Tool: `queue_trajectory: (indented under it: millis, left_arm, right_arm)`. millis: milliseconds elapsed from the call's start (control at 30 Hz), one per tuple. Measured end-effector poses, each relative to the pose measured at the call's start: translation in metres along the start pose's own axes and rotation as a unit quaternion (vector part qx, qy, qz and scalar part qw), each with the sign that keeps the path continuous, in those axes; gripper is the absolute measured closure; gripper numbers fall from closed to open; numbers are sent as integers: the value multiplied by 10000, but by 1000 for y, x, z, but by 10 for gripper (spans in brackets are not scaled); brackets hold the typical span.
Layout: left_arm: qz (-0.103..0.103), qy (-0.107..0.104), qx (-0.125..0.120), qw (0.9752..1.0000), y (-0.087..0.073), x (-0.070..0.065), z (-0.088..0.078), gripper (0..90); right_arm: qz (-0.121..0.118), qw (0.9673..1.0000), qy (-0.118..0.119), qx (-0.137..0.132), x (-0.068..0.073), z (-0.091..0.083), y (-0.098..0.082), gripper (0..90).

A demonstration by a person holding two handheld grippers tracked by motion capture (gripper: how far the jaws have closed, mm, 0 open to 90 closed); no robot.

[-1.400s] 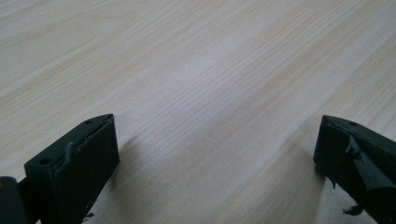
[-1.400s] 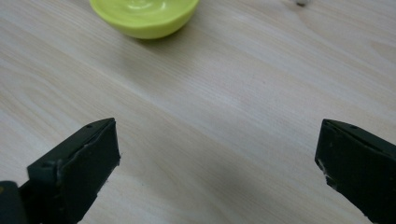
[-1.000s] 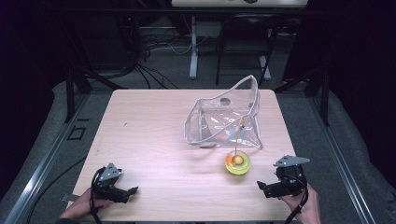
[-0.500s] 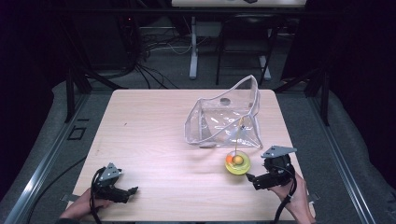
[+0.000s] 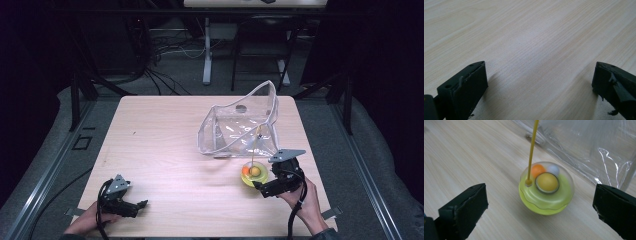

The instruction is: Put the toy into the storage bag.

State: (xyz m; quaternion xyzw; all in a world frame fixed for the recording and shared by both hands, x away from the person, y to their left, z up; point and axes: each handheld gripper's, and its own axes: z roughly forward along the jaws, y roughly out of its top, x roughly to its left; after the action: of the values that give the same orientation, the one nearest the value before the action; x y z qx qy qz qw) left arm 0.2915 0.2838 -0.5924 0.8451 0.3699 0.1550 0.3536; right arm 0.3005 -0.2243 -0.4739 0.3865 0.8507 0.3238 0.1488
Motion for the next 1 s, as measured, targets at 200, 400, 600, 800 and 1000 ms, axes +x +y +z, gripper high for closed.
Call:
queue_trajectory:
  millis: [200, 400, 600, 800, 1000]
  left_arm:
    - [3, -5, -1, 10000, 0, 0, 0, 0]
    - [16, -13, 0, 10000, 0, 0, 0, 0]
    - [14, -13, 0, 10000, 0, 0, 0, 0]
    - [14, -13, 0, 10000, 0, 0, 0, 0]
    - [14, -12, 0, 10000, 0, 0, 0, 0]
  right_arm:
    - [-35, 9999, 47, -119, 0, 0, 12, 0]
    - [-26, 9998, 96, -176, -2, 3, 20, 0]
    - [99, 9990, 207, -379, -6, 8, 26, 48]
    - [23, 9986, 258, -451, -6, 10, 29, 206]
    - [54, 9980, 184, -599, -5, 11, 32, 442]
